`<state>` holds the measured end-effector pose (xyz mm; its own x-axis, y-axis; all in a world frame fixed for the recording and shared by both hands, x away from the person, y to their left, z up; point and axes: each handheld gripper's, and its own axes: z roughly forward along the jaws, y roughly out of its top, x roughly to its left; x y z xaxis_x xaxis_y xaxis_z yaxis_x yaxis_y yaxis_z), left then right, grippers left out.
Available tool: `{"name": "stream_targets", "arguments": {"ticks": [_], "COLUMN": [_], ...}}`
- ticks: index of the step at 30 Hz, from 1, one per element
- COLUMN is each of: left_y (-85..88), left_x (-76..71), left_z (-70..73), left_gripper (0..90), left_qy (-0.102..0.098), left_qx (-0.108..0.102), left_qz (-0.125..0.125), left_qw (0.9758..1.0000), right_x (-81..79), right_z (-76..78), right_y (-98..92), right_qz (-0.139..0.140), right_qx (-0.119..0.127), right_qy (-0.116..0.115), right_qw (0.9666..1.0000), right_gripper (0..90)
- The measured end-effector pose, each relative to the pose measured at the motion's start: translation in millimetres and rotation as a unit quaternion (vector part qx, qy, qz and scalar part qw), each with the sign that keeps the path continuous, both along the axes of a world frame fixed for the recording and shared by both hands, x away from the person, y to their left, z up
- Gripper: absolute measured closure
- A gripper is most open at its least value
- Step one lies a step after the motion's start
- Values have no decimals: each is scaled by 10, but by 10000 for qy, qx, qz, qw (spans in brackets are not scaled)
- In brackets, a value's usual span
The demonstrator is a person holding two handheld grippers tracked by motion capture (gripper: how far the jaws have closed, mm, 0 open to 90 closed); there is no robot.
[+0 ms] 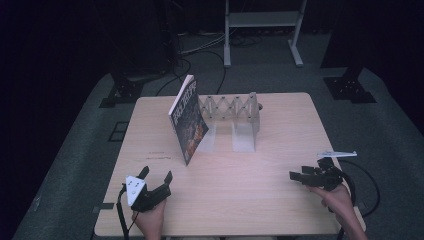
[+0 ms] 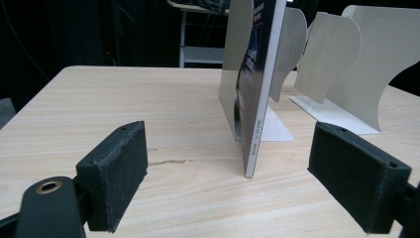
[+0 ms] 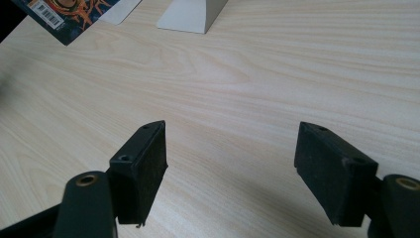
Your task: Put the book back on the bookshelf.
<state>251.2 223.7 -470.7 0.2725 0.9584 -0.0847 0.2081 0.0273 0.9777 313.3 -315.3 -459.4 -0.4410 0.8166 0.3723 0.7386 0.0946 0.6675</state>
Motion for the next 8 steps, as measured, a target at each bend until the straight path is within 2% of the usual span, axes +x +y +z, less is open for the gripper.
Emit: {"name": "stream_targets", "arguments": {"ticks": [6, 8], "left_y": [115, 162], "left_x": [-46, -63], "left_z": [-12, -10], "left_gripper": [123, 110], "left_qy": [150, 138], "left_qx": [-273, -344], "left_qz": [187, 239], "left_qw": [9993, 9990], "right_x": [-22, -24], "right_z": [-7, -8], "right_y": [-15, -10], "right_qz": [-11, 8], "right_qx": [7, 9], "right_qy": [-22, -24], "right_qw": [10000, 10000], "right_gripper": [275, 275]}}
